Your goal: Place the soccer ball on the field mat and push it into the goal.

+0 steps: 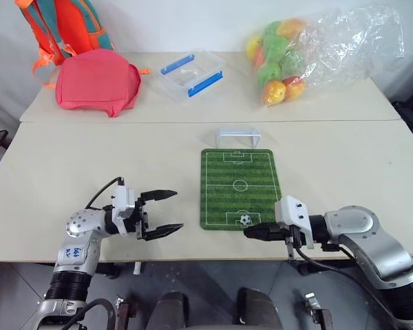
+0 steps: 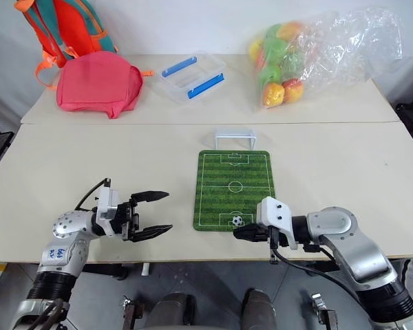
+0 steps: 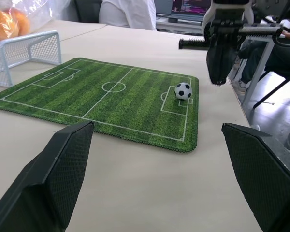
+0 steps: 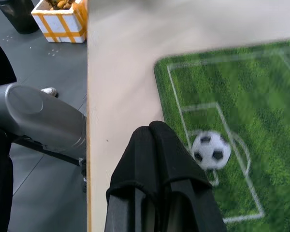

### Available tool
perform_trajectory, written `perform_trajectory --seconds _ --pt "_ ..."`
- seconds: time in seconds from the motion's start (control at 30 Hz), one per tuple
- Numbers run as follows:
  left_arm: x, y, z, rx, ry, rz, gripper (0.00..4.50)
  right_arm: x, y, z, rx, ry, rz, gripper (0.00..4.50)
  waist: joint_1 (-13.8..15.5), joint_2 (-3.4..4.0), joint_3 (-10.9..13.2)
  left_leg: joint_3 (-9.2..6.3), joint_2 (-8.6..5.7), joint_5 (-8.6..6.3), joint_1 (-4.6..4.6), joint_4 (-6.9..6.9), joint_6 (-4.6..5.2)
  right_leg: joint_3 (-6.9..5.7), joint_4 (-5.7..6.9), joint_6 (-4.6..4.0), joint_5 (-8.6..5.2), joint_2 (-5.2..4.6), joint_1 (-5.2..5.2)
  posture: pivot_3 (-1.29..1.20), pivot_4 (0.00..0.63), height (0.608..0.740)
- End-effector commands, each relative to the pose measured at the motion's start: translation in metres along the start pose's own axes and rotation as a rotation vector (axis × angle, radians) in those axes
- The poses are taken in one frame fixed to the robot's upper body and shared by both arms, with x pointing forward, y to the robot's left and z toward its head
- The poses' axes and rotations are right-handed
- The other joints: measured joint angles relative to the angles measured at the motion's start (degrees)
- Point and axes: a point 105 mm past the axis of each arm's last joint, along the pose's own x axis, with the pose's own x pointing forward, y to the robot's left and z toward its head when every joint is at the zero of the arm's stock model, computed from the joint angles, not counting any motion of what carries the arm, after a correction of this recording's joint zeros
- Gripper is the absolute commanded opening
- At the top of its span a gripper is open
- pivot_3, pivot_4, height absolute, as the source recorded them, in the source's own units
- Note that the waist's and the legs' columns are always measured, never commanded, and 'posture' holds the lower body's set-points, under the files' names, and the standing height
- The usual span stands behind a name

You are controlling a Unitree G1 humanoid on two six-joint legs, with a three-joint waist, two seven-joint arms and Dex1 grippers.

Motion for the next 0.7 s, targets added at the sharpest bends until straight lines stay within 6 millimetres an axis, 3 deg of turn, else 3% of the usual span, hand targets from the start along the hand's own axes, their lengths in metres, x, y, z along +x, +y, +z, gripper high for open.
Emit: perform_trajectory --seconds 0.03,0.23,0.33,0.43,0.57,0.7 --pt "0.000 0.000 0.006 0.033 -0.007 -0.015 4.50 0.004 -0.011 0.002 -0.042 -0.017 -0.019 0.02 -0.13 0.00 0.00 0.00 0.00 0.00 0.00 0.00 0.00 0.00 0.00 0.00 0.00 0.00 0.00 0.00 0.150 0.740" --pt "-0.001 0.003 0.008 0.040 -0.001 -0.014 4.50 0.004 -0.053 0.008 -0.066 -0.053 -0.152 0.02 -0.23 0.00 0.00 0.00 0.00 0.00 0.00 0.05 0.00 0.00 0.03 0.00 0.00 0.00 0.00 0.00 0.150 0.740" --pt "0.000 0.009 0.011 0.058 -0.001 -0.005 4.50 -0.024 -0.104 0.030 -0.091 -0.113 -0.404 0.02 -0.26 0.01 0.01 0.00 0.00 0.00 0.00 0.05 0.00 0.01 0.04 0.00 0.00 0.00 -0.01 0.00 0.150 0.740" --pt "0.001 0.015 0.013 0.074 -0.003 0.001 4.50 -0.047 -0.127 0.049 -0.115 -0.171 -0.554 0.02 -0.03 0.02 0.00 -0.04 0.00 0.01 -0.05 0.07 -0.01 -0.02 0.04 -0.01 0.01 0.00 -0.02 0.00 0.150 0.740" --pt "0.003 0.020 0.013 0.086 -0.006 0.004 4.50 -0.065 -0.133 0.068 -0.151 -0.228 -0.650 0.02 -0.18 0.02 0.00 -0.05 0.00 0.00 -0.07 -0.08 -0.02 -0.07 -0.01 -0.01 0.00 0.00 -0.06 0.00 0.150 0.740" --pt "0.003 0.028 0.013 0.095 -0.008 0.023 4.50 -0.077 -0.123 0.074 -0.168 -0.232 -0.644 0.02 -0.25 0.02 0.00 0.01 0.00 -0.01 -0.10 -0.11 -0.01 -0.06 -0.01 -0.01 0.01 0.00 -0.13 0.00 0.150 0.740"
